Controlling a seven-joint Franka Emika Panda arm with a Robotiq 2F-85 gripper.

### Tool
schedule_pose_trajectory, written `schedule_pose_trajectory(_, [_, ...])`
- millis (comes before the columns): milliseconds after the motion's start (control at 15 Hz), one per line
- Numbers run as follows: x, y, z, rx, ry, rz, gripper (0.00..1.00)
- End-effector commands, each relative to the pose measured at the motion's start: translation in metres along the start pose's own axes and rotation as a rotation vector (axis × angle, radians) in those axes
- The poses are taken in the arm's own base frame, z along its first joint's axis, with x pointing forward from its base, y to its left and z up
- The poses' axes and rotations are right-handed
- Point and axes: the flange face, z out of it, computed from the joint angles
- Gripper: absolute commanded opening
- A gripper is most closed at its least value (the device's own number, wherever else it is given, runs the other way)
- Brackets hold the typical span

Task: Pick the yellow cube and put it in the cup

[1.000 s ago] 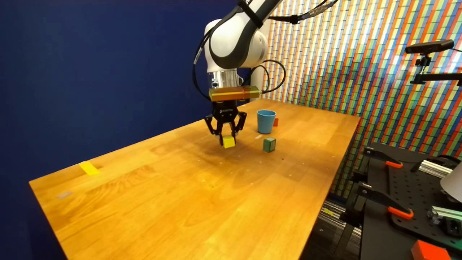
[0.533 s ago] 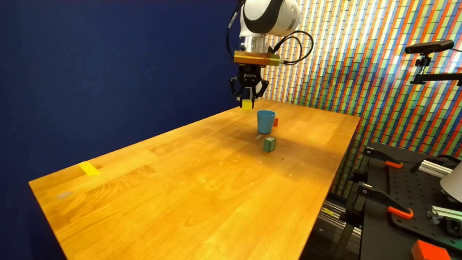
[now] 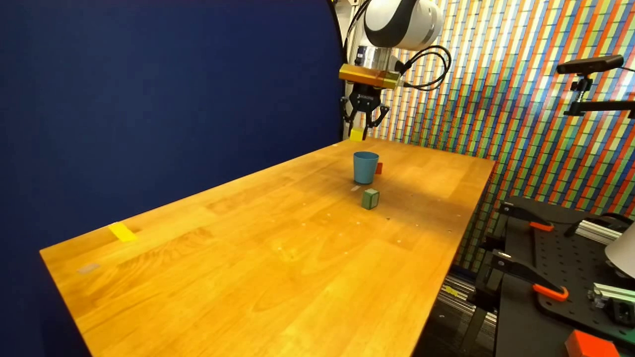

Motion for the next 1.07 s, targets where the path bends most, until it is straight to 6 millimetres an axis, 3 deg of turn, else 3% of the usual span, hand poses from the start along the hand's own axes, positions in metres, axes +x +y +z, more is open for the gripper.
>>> schedule_pose_trajectory(0, [0.010,0.009,0.010,0.024,0.019,0.095,0.18])
schedule_pose_trajectory(333, [0.020,0.029,0.026,0.026,0.023,0.190,0.19])
schedule_pose_trajectory(400, [0.021,0.030,0.028,0.027,0.022,0.192,0.66])
schedule_pose_trajectory(533, [0.018,0.032,0.028,0.036,0.002,0.182,0.72])
schedule_pose_trajectory(667, [0.007,0.033,0.021,0.073,-0.052,0.147,0.88])
schedule_pose_trajectory(733, [0.014,0.029,0.034,0.015,-0.022,0.174,0.71])
schedule_pose_trajectory(867, [0.008,0.026,0.032,0.033,-0.050,0.156,0.87])
schedule_pose_trajectory(1000, [0.006,0.026,0.031,0.036,-0.053,0.151,0.88])
